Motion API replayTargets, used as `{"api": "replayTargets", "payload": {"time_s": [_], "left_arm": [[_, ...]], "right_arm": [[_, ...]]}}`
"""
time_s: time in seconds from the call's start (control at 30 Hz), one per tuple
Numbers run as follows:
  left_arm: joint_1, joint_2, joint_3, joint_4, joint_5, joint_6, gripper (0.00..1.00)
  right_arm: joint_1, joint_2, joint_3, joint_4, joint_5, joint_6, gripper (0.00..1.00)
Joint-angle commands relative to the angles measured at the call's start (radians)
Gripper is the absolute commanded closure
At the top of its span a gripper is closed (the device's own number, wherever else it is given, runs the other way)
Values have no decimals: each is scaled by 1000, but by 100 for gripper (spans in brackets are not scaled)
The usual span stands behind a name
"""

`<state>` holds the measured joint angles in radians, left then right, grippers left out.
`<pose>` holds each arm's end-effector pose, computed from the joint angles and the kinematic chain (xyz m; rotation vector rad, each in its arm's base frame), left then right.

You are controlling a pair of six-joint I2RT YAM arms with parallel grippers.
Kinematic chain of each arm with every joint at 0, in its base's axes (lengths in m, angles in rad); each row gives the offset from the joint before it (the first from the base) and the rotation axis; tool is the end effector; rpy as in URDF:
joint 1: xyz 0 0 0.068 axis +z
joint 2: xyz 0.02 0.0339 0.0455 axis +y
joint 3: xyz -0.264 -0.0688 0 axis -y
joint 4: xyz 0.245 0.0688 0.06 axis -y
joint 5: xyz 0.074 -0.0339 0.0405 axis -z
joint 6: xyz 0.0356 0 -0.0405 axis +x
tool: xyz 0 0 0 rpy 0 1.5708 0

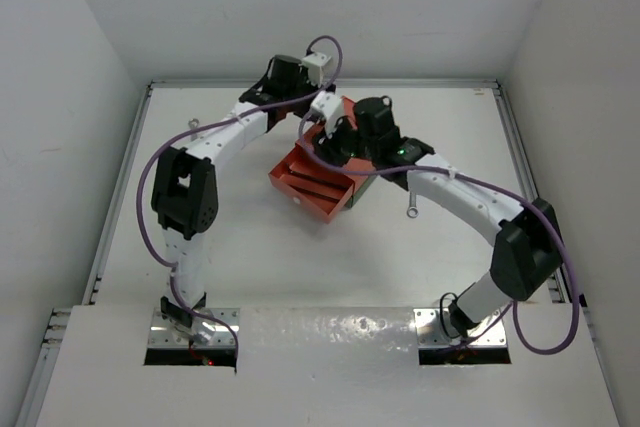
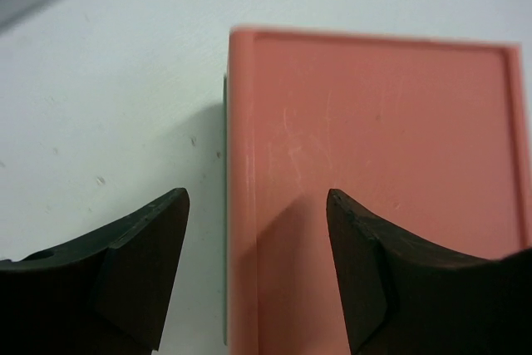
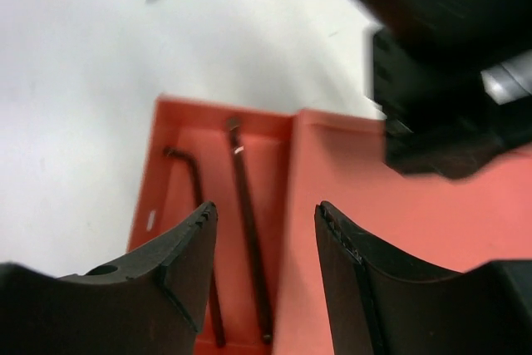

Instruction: Sort the tools into containers

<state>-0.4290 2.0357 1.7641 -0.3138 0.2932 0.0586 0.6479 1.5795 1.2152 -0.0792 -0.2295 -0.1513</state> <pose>0.4327 -0.2093 0.2818 0.6903 2.0629 -0.5291 0.2907 0.2302 0.2996 -0.9302 1.8207 0.5446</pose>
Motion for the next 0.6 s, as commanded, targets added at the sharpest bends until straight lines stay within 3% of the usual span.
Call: {"api": "replayTargets", "payload": {"time_s": [0.0, 0.13, 0.3, 0.4, 0.47, 0.5, 0.53, 0.57], "left_arm": [[6, -31, 164, 33, 5, 3, 33], [16, -95, 267, 44, -61, 55, 30], [18, -221, 239, 6, -91, 225, 33], [15, -341, 97, -41, -17, 432, 40], [13, -542, -178, -1, 133, 594, 42], [12, -680, -374, 5, 167, 751, 46], [12, -739, -456, 10, 187, 811, 50], [9, -793, -532, -11, 207, 861, 67]], "right_arm": [[-141, -56, 63, 73, -33, 213, 50], [-231, -15, 81, 46, 44, 266, 49], [-287, 102, 148, 7, 122, 347, 49], [-320, 177, 171, 7, 154, 401, 58], [-330, 220, 178, 4, 188, 415, 67], [-330, 230, 185, -1, 203, 411, 70], [-332, 241, 188, -2, 211, 407, 73], [-330, 255, 190, -5, 217, 400, 78]]}}
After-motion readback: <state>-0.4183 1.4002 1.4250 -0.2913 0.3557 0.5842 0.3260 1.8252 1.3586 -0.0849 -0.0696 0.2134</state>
